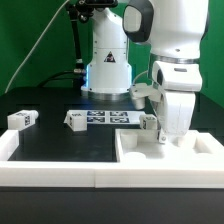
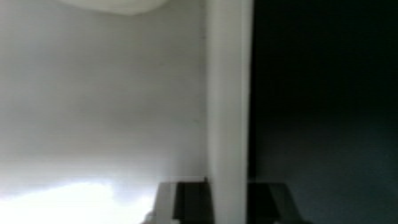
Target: Assemble one leg
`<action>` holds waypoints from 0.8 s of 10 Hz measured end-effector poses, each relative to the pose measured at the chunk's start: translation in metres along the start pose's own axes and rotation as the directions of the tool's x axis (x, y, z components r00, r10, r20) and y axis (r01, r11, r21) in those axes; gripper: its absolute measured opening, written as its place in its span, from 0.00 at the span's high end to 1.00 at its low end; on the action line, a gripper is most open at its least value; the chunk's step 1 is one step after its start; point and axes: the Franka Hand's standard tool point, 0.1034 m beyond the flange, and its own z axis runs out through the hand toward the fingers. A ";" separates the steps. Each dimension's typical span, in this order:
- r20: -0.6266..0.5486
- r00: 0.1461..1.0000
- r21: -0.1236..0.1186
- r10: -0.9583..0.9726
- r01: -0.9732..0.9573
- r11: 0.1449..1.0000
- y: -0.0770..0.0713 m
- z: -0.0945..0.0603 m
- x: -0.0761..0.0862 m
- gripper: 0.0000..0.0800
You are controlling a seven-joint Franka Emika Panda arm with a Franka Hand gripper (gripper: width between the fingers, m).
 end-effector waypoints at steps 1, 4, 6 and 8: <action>0.003 1.000 0.004 0.020 -0.020 1.000 -0.001 0.000 0.000 0.93; 0.003 1.000 0.004 0.016 -0.016 1.000 -0.001 0.001 0.000 0.70; 0.003 1.000 0.005 0.016 -0.016 1.000 -0.001 0.001 0.000 0.49; 0.003 1.000 0.005 0.016 -0.016 1.000 -0.001 0.001 0.000 0.28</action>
Offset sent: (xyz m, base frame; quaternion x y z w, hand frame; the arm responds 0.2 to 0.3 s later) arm 0.0000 0.0000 0.0000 0.0000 0.0000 0.0000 1.0000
